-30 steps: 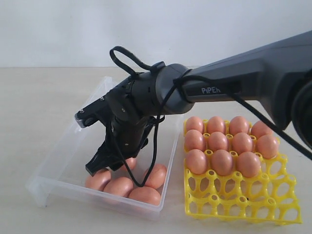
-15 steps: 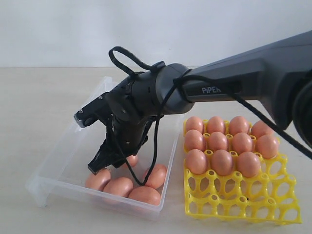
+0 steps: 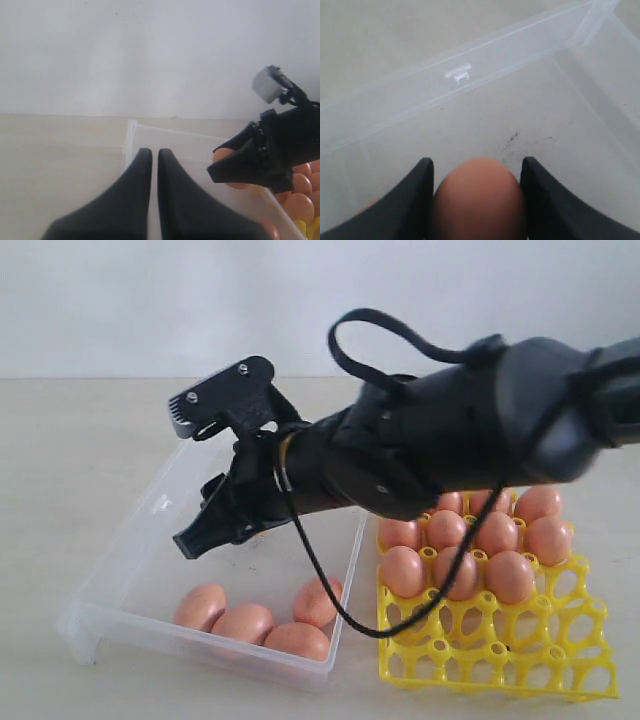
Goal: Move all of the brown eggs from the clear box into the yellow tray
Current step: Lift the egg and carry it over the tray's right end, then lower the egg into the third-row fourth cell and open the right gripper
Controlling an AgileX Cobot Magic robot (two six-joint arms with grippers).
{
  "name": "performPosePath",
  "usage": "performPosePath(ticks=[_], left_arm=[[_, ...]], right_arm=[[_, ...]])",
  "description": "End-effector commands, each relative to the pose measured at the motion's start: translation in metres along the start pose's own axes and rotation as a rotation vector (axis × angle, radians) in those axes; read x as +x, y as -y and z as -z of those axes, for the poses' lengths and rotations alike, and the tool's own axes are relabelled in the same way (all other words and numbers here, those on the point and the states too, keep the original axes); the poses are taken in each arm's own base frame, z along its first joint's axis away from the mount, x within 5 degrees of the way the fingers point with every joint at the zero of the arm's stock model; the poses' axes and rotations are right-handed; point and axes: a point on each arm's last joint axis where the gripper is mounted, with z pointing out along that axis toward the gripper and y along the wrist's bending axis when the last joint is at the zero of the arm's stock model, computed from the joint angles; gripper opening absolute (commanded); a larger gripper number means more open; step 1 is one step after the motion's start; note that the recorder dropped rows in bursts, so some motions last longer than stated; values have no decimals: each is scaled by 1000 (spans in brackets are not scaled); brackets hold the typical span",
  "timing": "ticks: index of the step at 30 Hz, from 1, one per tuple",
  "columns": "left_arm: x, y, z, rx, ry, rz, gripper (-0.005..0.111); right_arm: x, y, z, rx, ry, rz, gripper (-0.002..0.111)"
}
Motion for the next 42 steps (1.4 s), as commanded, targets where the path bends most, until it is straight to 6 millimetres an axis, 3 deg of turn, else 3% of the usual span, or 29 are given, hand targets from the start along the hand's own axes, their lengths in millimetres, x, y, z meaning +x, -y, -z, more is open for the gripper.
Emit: performPosePath(ticks=[1,9,15,19,24,29,34,42], left_arm=[[1,0,0,9,0,10,4],[1,0,0,9,0,10,4],[1,0,0,9,0,10,4],[1,0,0,9,0,10,4],[0,1,0,10,4,10,4],[0,1,0,10,4,10,4],[0,1,0,10,4,10,4],[0,1,0,10,4,10,4]], right_arm=[[8,9,36,-27,164,-20,0],[38,41,87,113,363,-152,0],[71,64,118,438,410,-226,0],[100,73,126,578,344,-257,0],[140,78,140,691,412,-374,0],[176,76,153,713,439,-461,0],[190,68,158,648,447,-396,0],[202,70,158,700,448,-354,0]])
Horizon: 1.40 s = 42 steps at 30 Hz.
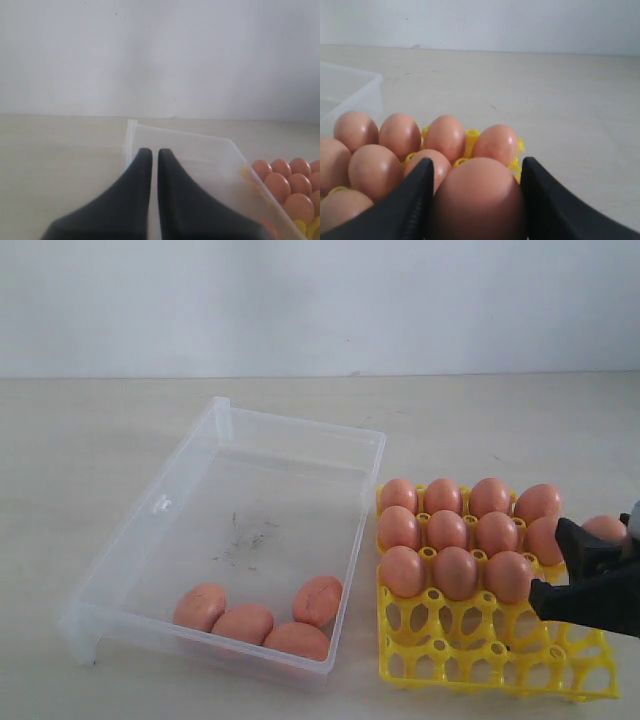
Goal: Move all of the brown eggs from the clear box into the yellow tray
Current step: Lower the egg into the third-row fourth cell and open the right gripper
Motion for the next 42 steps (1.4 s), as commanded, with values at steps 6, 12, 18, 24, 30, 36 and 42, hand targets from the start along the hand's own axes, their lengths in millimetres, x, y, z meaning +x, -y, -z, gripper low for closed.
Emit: performPosePath(ticks=[6,12,18,24,30,36,42], left_arm=[[1,0,0,9,0,10,4],[1,0,0,9,0,10,4],[1,0,0,9,0,10,4],[0,1,0,10,4,10,4],[0,1,0,10,4,10,4],[0,1,0,10,4,10,4],[1,0,0,9,0,10,4]], right_arm=[[19,-1,-7,22,-50,27,0],[27,-6,-18,39,-92,44,0],[22,-15,-30,42,-64,22,0],[29,-13,-35,98,-93,17,0],[34,-16,-41,110,-110,2,0],[33,-13,-42,160,-104,-19,0],[33,-13,-42,160,-104,-19,3]])
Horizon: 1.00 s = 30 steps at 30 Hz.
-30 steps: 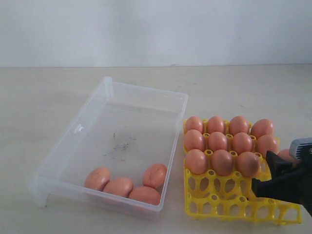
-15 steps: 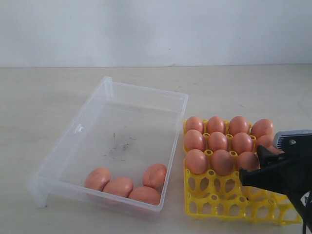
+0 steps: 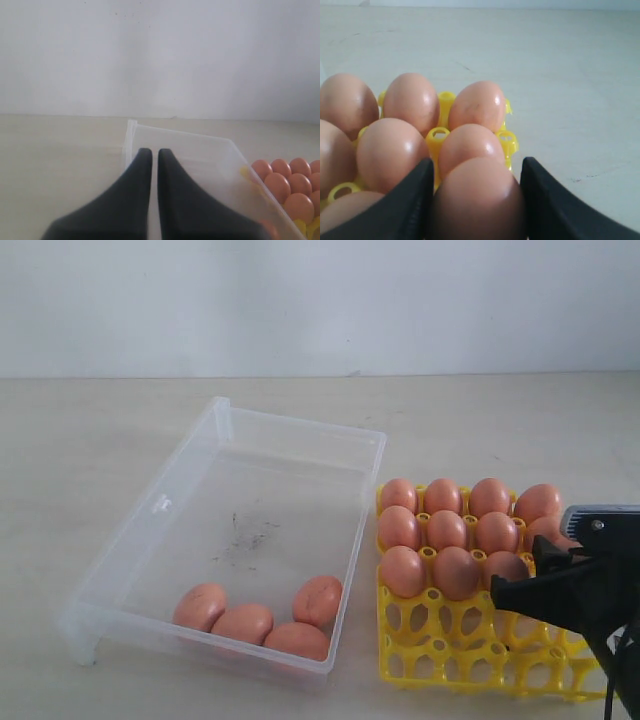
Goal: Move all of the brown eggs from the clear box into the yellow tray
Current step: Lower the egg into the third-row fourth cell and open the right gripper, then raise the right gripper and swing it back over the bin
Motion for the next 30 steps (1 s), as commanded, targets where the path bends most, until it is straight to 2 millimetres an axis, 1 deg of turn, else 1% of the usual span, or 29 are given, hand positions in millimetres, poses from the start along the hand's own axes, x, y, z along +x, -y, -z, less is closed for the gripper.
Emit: performPosePath(ticks=[1,4,6,8,9,17,20,23,25,27,30], left_arm=[[1,0,0,9,0,10,4],[1,0,0,9,0,10,4],[1,0,0,9,0,10,4],[1,0,0,9,0,10,4],[1,0,0,9,0,10,4],[0,1,0,10,4,10,4],[0,1,0,10,4,10,4],[0,1,0,10,4,10,4],[0,1,0,10,4,10,4],[0,1,0,10,4,10,4],[0,1,0,10,4,10,4]], right_arm=[[-1,1,0,7,11,-5,6],[-1,1,0,5,11,-5,16],[-1,1,0,5,11,-6,34],[-1,1,0,5,11,-6,45],[-1,1,0,5,11,-5,48],[-1,1,0,5,11,-1,48],[-8,2,2,12,38,-25,48],[-21,-1,8,-20,91,-46,48],[-30,-5,14,-61,130,-50,48],[-40,-12,23,-138,184,-31,48],[-55,-30,39,-330,283,33,47]])
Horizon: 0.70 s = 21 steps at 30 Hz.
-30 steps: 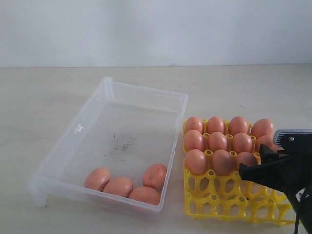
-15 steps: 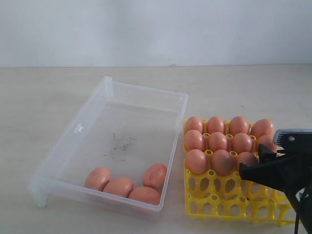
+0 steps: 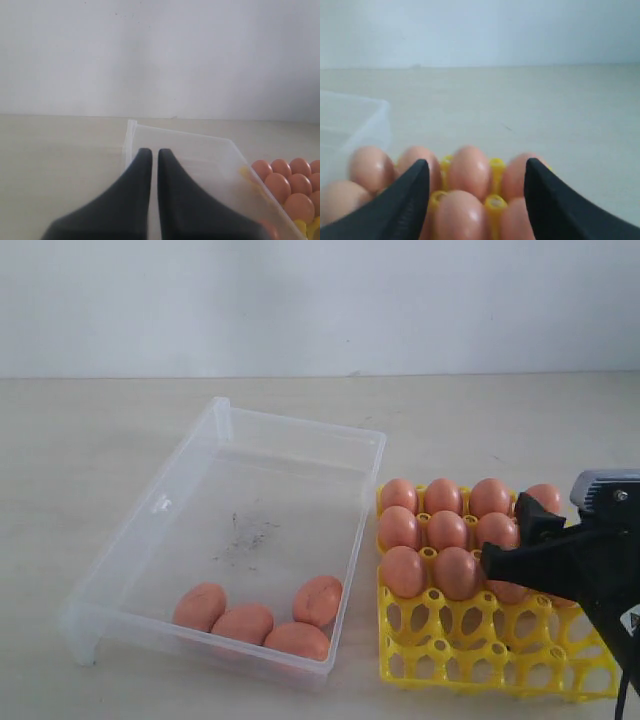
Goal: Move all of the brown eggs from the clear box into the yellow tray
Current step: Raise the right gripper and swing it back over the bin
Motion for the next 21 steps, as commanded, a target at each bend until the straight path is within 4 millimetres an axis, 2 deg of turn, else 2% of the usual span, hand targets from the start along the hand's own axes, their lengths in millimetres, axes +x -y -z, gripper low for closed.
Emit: performPosePath(ticks=[1,2,4,8,15,18,21], left_arm=[[0,1,0,10,4,10,4],[0,1,0,10,4,10,4],[1,0,0,9,2,10,4],[1,0,0,9,0,10,4],[1,0,0,9,0,10,4],[1,0,0,9,0,10,4],[1,0,0,9,0,10,4]], right_arm=[[-29,-29,16,-278,160,64,47],[-37,-37,16,-321,178,51,45],[-46,-57,10,-400,55,66,41],[-69,-101,-1,-575,-198,287,36],[-147,-166,-10,-848,-264,385,36],[-157,-183,-19,-926,-385,462,36],[-150,-189,-35,-888,-528,643,36]])
